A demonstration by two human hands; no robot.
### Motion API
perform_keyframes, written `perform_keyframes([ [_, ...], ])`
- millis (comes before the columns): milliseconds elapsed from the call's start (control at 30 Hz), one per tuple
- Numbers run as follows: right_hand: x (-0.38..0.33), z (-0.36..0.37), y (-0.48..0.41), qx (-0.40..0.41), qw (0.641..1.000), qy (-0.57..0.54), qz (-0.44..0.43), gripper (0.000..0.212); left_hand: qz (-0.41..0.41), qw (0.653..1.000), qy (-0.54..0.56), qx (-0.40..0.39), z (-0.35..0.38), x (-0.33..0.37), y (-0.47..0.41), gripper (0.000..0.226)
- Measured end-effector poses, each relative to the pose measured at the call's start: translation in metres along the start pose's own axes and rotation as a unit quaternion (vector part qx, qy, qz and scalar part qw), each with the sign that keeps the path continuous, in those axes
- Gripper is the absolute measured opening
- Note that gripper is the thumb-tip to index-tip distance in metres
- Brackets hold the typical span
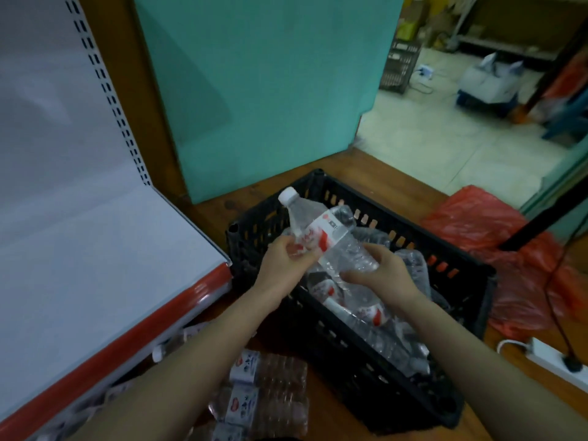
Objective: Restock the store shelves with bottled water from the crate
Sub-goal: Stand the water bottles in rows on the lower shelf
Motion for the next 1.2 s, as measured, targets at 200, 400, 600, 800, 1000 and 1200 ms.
perform_keyframes([
  [200,-0.07,0.002,0.019,-0.06,0.982,-0.17,-0.057,0.05,0.01,0.983,0.177,-0.036,-0.015,0.039,-0.003,0.034],
  [400,-0.104,0.048,0.022,-0.193,0.951,-0.23,-0.067,0.082,0.069,0.976,0.207,0.005,-0.068,0.065,0.006,0.043],
  [600,-0.139,0.085,0.027,-0.286,0.927,-0.21,-0.124,0.089,0.102,0.973,0.158,0.131,-0.121,0.076,0.032,0.047],
  [800,-0.19,0.099,0.048,-0.342,0.9,-0.115,-0.244,0.049,0.142,0.964,0.09,0.205,-0.159,0.098,0.071,0.064],
  [1000,-0.24,0.118,0.085,-0.384,0.859,-0.127,-0.313,0.04,0.164,0.953,0.014,0.254,-0.201,0.136,0.114,0.056],
  [1200,-0.281,0.137,0.136,-0.395,0.837,-0.124,-0.357,0.092,0.182,0.93,-0.03,0.317,-0.24,0.164,0.169,0.059],
])
Point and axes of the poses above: each hand's wrist, its own y-axis away from the middle knuckle, its own z-axis out of the palm, x = y × z, the point moved 5 cm from there along -y, towards the middle knuckle, and after that the axes turned 5 degrees about z, right-handed, at the moved point
